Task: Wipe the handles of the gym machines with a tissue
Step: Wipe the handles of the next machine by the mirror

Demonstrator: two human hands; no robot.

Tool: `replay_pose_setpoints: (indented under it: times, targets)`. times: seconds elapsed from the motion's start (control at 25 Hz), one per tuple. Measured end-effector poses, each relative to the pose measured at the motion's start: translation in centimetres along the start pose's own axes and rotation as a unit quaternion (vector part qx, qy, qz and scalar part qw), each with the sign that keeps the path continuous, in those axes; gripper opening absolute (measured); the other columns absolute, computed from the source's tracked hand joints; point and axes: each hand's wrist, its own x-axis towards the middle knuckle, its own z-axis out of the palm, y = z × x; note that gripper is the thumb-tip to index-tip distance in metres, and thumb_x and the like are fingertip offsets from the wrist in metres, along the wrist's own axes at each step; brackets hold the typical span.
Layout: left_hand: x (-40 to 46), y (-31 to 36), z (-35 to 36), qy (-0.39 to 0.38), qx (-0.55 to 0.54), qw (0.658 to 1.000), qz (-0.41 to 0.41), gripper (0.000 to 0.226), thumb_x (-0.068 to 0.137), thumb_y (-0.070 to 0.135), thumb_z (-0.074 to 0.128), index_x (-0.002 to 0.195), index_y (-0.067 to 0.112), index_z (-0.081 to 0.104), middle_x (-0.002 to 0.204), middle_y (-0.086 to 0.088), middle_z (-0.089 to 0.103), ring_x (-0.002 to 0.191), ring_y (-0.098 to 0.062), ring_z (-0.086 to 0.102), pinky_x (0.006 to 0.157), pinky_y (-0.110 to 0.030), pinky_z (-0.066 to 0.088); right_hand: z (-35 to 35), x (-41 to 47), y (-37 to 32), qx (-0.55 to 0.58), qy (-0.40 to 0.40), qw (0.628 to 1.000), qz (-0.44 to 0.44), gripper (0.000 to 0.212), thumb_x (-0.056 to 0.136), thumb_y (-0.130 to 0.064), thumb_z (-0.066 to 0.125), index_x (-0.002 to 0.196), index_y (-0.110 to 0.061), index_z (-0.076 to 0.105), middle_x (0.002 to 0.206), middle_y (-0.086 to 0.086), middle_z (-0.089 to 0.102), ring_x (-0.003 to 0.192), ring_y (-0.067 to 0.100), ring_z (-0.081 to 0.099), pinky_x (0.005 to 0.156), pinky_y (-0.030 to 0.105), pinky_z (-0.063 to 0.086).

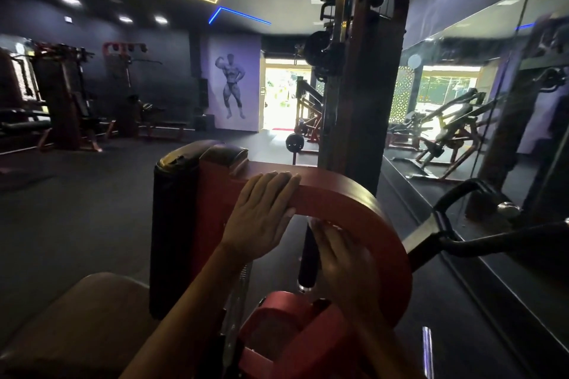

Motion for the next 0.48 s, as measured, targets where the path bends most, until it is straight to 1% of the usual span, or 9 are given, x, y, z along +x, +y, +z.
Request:
replay_pose_setpoints:
  times: [0.08,0.16,0.24,0.28,0.32,0.36,0.4,0.44,0.48]
  targets:
    - [-0.2,0.0,0.0,-0.004,-0.007,1.000,-0.001,0.049,0.097,0.034,0.035,0.138,0.009,0.039,0.135,-0.013,0.051,0.126,-0.026,0.040,0.116,-0.033,0.008,0.7,-0.7,0.1,-0.009,0.005,1.000,-0.024,0.052,0.070,-0.022,0.080,0.117,-0.006,0.066,0.114,0.007,0.068,0.098,0.022,0.067,0.091,0.028,0.040]
    - [-0.2,0.0,-0.2,-0.014,-0.007,1.000,-0.003,0.049,0.096,0.033,0.036,0.139,0.009,0.040,0.136,-0.012,0.050,0.127,-0.026,0.040,0.116,-0.035,0.010,2.0,-1.9,-0.2,-0.013,0.020,0.999,-0.042,0.035,0.080,-0.017,0.064,0.113,-0.005,0.068,0.112,0.008,0.069,0.099,0.022,0.066,0.100,0.028,0.033]
    - [-0.1,0.1,-0.3,-0.016,-0.009,1.000,-0.007,0.049,0.096,0.033,0.035,0.139,0.009,0.039,0.136,-0.012,0.050,0.127,-0.026,0.040,0.116,-0.035,0.011,3.6,-4.3,-0.5,-0.009,0.016,0.999,-0.048,0.029,0.089,-0.013,0.049,0.105,-0.005,0.071,0.103,0.007,0.072,0.097,0.020,0.063,0.103,0.026,0.032]
    - [-0.1,0.1,-0.4,-0.021,-0.010,1.000,-0.008,0.049,0.096,0.033,0.034,0.139,0.009,0.039,0.136,-0.012,0.050,0.127,-0.026,0.040,0.116,-0.036,0.011,4.2,-5.5,-0.8,0.007,0.011,0.999,-0.043,0.030,0.095,-0.011,0.043,0.100,-0.007,0.073,0.098,0.004,0.073,0.093,0.018,0.065,0.105,0.024,0.031]
    - [-0.1,0.2,-0.5,-0.025,-0.009,1.000,-0.009,0.050,0.096,0.033,0.034,0.139,0.009,0.039,0.136,-0.012,0.050,0.127,-0.026,0.040,0.116,-0.036,0.011,5.1,-6.8,-0.7,0.014,0.016,0.999,-0.040,0.037,0.099,-0.011,0.038,0.094,-0.009,0.075,0.095,0.002,0.074,0.087,0.016,0.068,0.104,0.022,0.032]
    - [0.0,0.2,-0.6,-0.027,-0.007,1.000,-0.011,0.050,0.096,0.033,0.035,0.139,0.009,0.039,0.136,-0.012,0.050,0.127,-0.026,0.040,0.116,-0.036,0.012,5.6,-7.9,-0.6,0.037,0.008,0.999,-0.013,0.043,0.102,-0.013,0.034,0.090,-0.012,0.076,0.093,-0.001,0.074,0.080,0.012,0.070,0.098,0.021,0.039]
    - [0.0,0.2,-0.7,-0.025,-0.006,1.000,-0.012,0.050,0.096,0.032,0.036,0.139,0.009,0.040,0.136,-0.012,0.050,0.127,-0.026,0.040,0.116,-0.036,0.012,6.5,-8.9,-0.5,0.075,0.017,0.996,0.035,0.043,0.103,-0.019,0.034,0.090,-0.017,0.076,0.093,-0.003,0.073,0.077,0.010,0.070,0.090,0.023,0.049]
    - [0.0,0.3,-0.8,-0.025,-0.007,1.000,-0.012,0.049,0.095,0.032,0.037,0.139,0.009,0.041,0.136,-0.011,0.050,0.127,-0.026,0.040,0.116,-0.036,0.012,6.8,-9.1,-0.8,0.123,0.045,0.985,0.111,0.037,0.102,-0.025,0.038,0.093,-0.021,0.073,0.095,-0.006,0.071,0.078,0.009,0.069,0.078,0.032,0.055]
    - [-0.1,0.4,-0.8,-0.026,-0.009,1.000,-0.013,0.049,0.095,0.031,0.037,0.139,0.008,0.042,0.136,-0.011,0.050,0.127,-0.026,0.040,0.116,-0.036,0.012,6.5,-8.8,-1.1,0.166,0.075,0.964,0.194,0.027,0.099,-0.030,0.043,0.095,-0.025,0.070,0.095,-0.008,0.070,0.081,0.010,0.068,0.071,0.041,0.057]
